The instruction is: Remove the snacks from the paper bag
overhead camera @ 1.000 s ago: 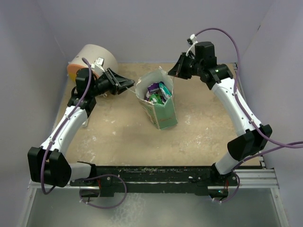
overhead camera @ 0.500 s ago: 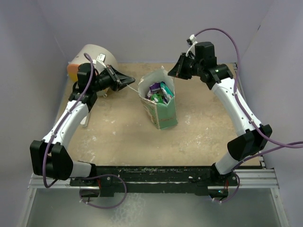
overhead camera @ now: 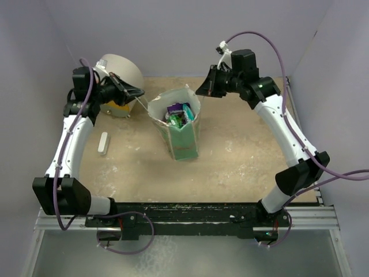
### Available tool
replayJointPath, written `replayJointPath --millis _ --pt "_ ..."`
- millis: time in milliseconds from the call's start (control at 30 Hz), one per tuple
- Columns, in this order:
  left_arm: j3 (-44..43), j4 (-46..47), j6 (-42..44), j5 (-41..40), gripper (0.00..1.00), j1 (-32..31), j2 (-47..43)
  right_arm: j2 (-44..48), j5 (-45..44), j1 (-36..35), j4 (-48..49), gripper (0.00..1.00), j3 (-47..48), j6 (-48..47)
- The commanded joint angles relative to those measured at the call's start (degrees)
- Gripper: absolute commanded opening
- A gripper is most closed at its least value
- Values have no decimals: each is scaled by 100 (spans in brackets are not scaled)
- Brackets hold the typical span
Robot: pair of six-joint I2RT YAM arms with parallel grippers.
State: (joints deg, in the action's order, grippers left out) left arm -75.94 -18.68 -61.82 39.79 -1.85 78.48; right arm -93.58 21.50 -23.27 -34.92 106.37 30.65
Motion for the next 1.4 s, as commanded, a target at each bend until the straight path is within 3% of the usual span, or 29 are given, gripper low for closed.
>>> replayJointPath --millis 0,167,300,633,800,933,1033,1233,1367 --pt "-976 -419 573 290 0 653 -60 149 532 -615 803 3 48 266" --pt "-1978 -1664 1696 151 0 980 208 -197 766 -1597 1398 5 39 637" --pt "-2665 -2452 2481 1 0 984 470 -484 964 -1907 1388 7 70 632" --pt "-1832 -1368 2343 948 0 580 167 -25 599 -1910 400 17 -757 -125" --pt "-1634 -1372 2532 977 0 379 -45 286 -130 -1893 -448 40 -988 -689" --pt "-1381 -1162 2480 1082 0 346 -291 751 -925 -1864 -800 75 -1069 -1206" --pt "-1286 -1084 2500 1166 0 315 -399 1041 -1401 -1839 -924 92 -962 -1642" --pt "-1138 -1005 2513 1164 0 292 -556 1308 -1952 -1839 -152 100 -988 -2623" --pt "-1109 -948 2448 1225 0 239 -577 1712 -1081 -1857 1539 100 -1809 -3309"
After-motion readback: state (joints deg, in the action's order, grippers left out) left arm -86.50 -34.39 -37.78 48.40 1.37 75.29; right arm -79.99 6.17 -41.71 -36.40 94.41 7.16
